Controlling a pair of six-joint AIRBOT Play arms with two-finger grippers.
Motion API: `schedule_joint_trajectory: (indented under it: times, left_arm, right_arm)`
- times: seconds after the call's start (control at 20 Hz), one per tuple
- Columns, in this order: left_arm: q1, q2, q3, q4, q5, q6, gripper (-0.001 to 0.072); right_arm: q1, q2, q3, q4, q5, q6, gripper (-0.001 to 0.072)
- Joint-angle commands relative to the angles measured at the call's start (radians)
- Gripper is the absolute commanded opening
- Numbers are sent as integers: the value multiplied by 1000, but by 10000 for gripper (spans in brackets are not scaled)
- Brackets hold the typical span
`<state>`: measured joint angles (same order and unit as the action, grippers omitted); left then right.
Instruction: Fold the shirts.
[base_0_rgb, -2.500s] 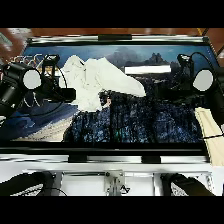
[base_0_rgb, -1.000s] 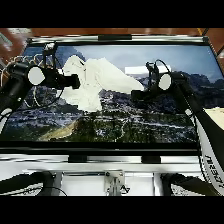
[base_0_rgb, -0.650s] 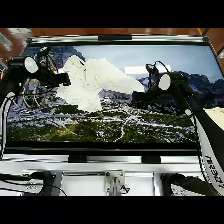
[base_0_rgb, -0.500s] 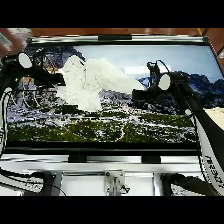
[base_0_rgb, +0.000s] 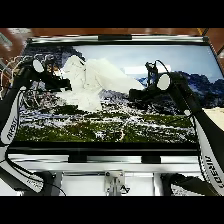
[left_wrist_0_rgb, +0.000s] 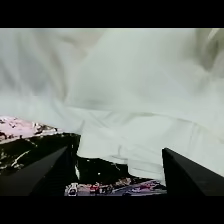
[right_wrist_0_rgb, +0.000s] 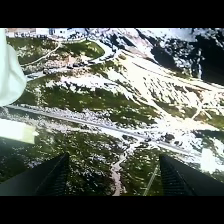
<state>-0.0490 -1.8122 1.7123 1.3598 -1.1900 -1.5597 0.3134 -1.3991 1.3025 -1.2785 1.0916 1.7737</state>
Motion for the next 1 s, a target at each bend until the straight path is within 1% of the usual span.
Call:
schedule_joint_trajectory:
  times: [0.0,0.2,0.25,0.35,0.45,0.5,0.55,0.65,0.75,0.8,0.95]
  left_arm:
    - [0,-87,2,-45,65,3,720]
    - [0,-121,2,-112,133,3,720]
    - [-1,-125,2,-132,144,2,704]
    - [-3,-139,2,-175,156,0,431]
    - [-6,-147,2,-183,155,-1,293]
    - [-6,-146,2,-183,156,0,159]
    - [-6,-143,3,-186,153,0,65]
    - [-6,-128,10,-191,117,5,64]
    - [-6,-93,42,-190,40,61,64]
    - [-6,-67,56,-190,-8,88,63]
    - [-43,31,59,-178,-206,120,63]
  right_arm:
    - [2,-1,1,5,3,2,678]
    - [2,-1,1,5,-1,1,678]
    - [2,-1,1,5,-1,1,678]
    - [2,0,1,5,1,1,678]
    - [2,0,1,5,0,1,678]
    - [2,0,1,5,0,0,678]
    - [2,0,1,5,0,-4,678]
    - [2,0,1,2,0,-10,678]
    - [1,3,1,5,2,-16,678]
    - [1,8,4,8,9,-26,678]
    - [-11,42,51,-20,62,-63,678]
